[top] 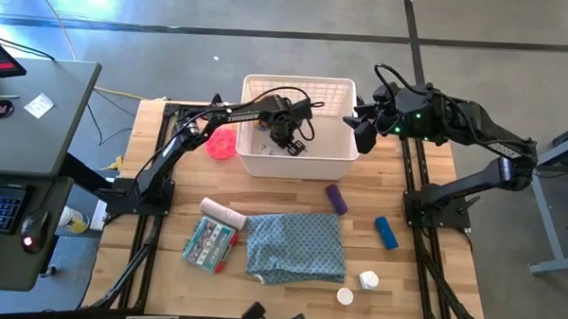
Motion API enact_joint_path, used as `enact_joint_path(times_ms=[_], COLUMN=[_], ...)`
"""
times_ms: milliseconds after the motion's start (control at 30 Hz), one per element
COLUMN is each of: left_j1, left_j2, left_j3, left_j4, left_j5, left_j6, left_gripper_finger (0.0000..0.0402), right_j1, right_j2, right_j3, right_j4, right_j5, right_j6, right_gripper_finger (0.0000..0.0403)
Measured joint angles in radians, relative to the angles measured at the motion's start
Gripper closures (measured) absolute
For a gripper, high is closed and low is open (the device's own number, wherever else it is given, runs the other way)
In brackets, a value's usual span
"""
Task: Pick & place medical supplies in basket/bin
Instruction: Put the mailer bag into the white bin
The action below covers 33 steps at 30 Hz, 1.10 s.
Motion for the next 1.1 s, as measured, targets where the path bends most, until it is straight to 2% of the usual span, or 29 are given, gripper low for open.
enact_joint_path(times_ms=[333,533,633,733,900,1100], left_j1=[0.000,0.000,-0.005,-0.014,-0.057,-0.121], left_j2=[0.000,0.000,-0.002,-0.004,-0.003,0.046], left_j3=[0.007,0.132,0.211,0.249,0.252,0.252], left_j4=[-0.046,-0.050,-0.013,0.064,0.183,0.193], left_j5=[0.003,0.035,0.044,0.095,0.209,0.221], left_j6=[0.007,-0.006,-0.026,-0.028,0.018,0.029], left_gripper_finger=[0.0360,0.0369,0.0367,0.0357,0.0350,0.0349], right_j1=[0.000,0.000,0.000,0.000,0.000,0.000], right_j2=[0.000,0.000,0.000,0.000,0.000,0.000], right_j3=[0.000,0.000,0.000,0.000,0.000,0.000], right_j4=[0.000,0.000,-0.001,-0.001,-0.001,-0.001], right_j5=[-0.002,-0.007,-0.008,-0.008,-0.004,-0.004], right_j6=[-0.023,-0.023,-0.018,-0.015,-0.012,0.026], right_gripper_finger=[0.0199,0.0199,0.0199,0.0199,0.0199,0.0199])
